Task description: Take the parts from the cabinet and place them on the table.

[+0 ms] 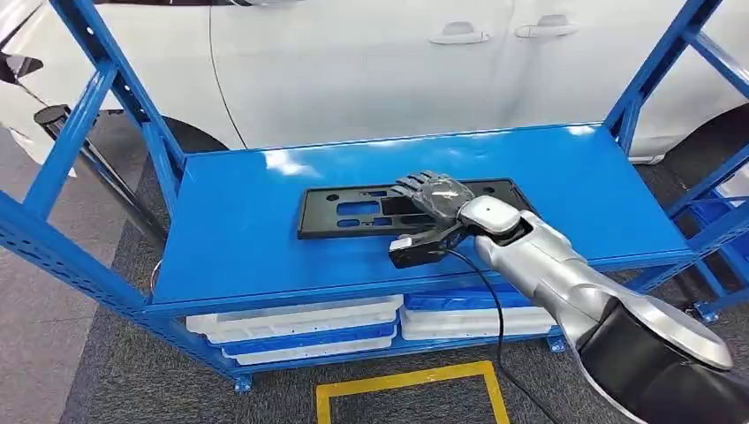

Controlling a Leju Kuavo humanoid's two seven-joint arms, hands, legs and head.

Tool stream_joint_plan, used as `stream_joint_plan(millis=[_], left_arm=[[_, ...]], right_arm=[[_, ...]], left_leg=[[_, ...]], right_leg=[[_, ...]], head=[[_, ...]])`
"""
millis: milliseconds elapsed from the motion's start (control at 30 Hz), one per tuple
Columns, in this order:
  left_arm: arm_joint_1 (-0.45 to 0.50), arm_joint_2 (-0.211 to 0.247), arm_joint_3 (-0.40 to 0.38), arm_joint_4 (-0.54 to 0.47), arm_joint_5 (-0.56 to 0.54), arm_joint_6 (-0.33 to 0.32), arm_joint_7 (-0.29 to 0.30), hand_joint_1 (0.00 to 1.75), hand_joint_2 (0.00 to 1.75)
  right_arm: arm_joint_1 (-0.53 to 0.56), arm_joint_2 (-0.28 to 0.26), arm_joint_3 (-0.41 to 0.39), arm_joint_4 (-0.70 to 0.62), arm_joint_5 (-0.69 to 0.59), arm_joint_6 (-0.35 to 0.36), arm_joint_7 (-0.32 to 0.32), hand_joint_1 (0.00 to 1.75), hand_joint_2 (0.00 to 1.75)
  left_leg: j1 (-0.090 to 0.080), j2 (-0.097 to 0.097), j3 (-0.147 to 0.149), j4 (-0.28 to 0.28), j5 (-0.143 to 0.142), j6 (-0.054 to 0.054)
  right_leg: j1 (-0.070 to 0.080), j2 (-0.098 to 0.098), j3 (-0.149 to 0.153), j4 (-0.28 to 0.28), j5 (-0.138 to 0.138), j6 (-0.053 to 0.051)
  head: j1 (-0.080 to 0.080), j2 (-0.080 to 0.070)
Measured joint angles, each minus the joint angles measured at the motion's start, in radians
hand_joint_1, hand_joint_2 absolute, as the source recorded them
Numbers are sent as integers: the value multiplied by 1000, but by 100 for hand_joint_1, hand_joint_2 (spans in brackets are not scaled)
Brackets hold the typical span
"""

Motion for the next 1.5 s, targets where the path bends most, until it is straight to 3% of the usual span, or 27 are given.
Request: stream_joint_plan(millis=[167,200,533,1500], left_arm=[[0,0,-1,0,0,0,0,0,0],[0,0,-2,0,0,0,0,0,0],[0,0,-9,0,9,1,0,0,0],[1,0,-21,0,14,4,6,0,0]], right_arm=[[0,5,1,10,0,2,0,0,0],[0,6,1,11,0,2,0,0,175],[0,11,9,27,-20,0,-24,0,175],[11,30,26,70,-52,3,-8,0,175]], left_leg=[[0,0,0,0,0,0],[0,0,0,0,0,0],[0,0,0,0,0,0],[0,0,1,0,0,0]], right_leg=[[0,0,0,0,0,0],[0,0,0,0,0,0],[0,0,0,0,0,0],[0,0,1,0,0,0]], head=[[0,0],[0,0],[0,0],[0,0]])
